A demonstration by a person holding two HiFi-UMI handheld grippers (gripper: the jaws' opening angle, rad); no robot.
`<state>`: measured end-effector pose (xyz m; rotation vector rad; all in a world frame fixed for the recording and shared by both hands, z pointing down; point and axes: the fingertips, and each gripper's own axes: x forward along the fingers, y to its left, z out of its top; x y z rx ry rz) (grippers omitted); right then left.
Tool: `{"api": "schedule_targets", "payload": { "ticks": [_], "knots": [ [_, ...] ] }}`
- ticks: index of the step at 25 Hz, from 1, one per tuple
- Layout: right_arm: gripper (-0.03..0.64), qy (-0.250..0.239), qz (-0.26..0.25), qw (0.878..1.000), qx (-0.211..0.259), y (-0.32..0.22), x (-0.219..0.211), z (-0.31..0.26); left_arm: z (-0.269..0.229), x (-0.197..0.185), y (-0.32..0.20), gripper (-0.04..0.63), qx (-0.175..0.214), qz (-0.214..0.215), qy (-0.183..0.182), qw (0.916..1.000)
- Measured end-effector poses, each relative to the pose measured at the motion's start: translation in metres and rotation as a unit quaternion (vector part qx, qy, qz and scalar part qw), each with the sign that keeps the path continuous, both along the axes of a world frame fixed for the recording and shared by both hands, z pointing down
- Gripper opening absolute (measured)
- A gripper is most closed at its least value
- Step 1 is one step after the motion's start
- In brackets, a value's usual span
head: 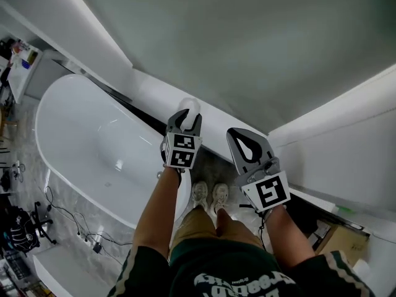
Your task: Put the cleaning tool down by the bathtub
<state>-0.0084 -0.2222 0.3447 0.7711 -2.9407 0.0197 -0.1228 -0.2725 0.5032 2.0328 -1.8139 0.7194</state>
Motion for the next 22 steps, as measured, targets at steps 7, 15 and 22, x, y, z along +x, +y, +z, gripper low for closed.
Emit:
{"api": "schedule_targets", "payload": {
  "ticks": [7,15,22],
  "knots": [
    [0.015,-0.013,0.002,1.0,0.013,0.0,0.001,-0.003,-0.082,0.023,0.015,0.121,0.083,0.031,0.0,0.9961],
    [0.015,-0.014,-0.011,1.0,0.021,0.022,-0.007,-0.044,-0.18,0.03,0.059,0.101,0.164,0.044,0.015,0.9854],
    [0.015,-0.027,-0.013,0.997,0.068,0.046,0.0,-0.092,-0.249,0.043,0.095,0.086,0.236,0.052,0.034,0.9697]
  ]
}}
